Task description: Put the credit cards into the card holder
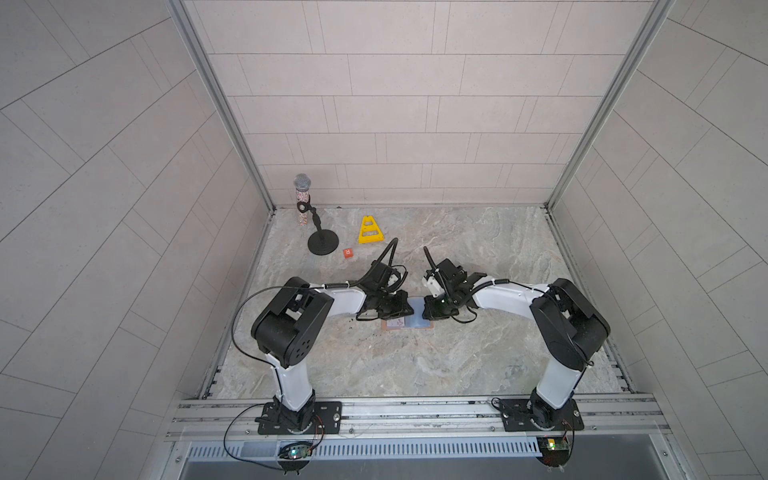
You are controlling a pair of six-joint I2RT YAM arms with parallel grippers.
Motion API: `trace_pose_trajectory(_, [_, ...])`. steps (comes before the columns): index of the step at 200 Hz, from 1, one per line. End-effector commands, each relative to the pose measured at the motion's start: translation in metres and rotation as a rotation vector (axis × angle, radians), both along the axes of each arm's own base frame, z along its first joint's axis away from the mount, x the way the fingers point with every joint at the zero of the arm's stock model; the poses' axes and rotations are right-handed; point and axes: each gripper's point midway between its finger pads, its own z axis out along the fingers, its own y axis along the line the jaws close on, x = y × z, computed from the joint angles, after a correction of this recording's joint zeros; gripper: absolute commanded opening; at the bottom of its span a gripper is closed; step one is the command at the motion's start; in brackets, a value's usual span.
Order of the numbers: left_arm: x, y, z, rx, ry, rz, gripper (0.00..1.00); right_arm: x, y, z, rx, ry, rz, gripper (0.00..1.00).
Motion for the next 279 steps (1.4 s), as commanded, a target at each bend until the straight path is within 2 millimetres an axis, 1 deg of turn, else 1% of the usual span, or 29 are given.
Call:
trace_pose_trajectory(1, [0.001,0.001,0.005,0.008,-0.028,0.003,0.0,-0.002,-0.009,0.004,-0.029,-0.019,-0.022,0.15])
trace_pose_trajectory(21, [0.0,0.008,0.004,0.033,-0.037,0.012,0.0,0.001,-0.012,0.01,-0.039,-0.043,-0.035,0.16])
trace_pose_trajectory(44, [0.0,0.016,0.0,0.053,-0.035,0.023,0.0,0.002,-0.011,0.014,-0.033,-0.048,-0.035,0.17])
trace_pose_trajectory(65, [0.0,0.021,-0.001,0.063,-0.035,0.03,0.0,0.001,-0.01,0.013,-0.031,-0.038,-0.03,0.17])
trace_pose_trajectory(92, [-0.002,0.023,-0.003,0.071,-0.033,0.03,0.0,0.0,-0.006,0.012,-0.021,-0.023,-0.016,0.15])
trace_pose_trajectory(132, [0.001,0.026,-0.002,0.082,-0.045,0.043,0.0,0.0,-0.007,0.011,-0.027,-0.023,-0.016,0.13])
trace_pose_trajectory(218, [0.003,0.024,0.01,0.056,-0.073,0.033,0.0,-0.001,-0.009,-0.01,-0.071,0.014,-0.019,0.12])
trace_pose_trajectory(259, [0.002,0.03,0.009,0.062,-0.074,0.043,0.0,-0.003,-0.02,-0.022,-0.135,0.027,-0.038,0.09])
trace_pose_trajectory(279, [0.002,0.036,0.008,0.07,-0.076,0.052,0.0,-0.003,-0.023,-0.026,-0.15,0.03,-0.04,0.09])
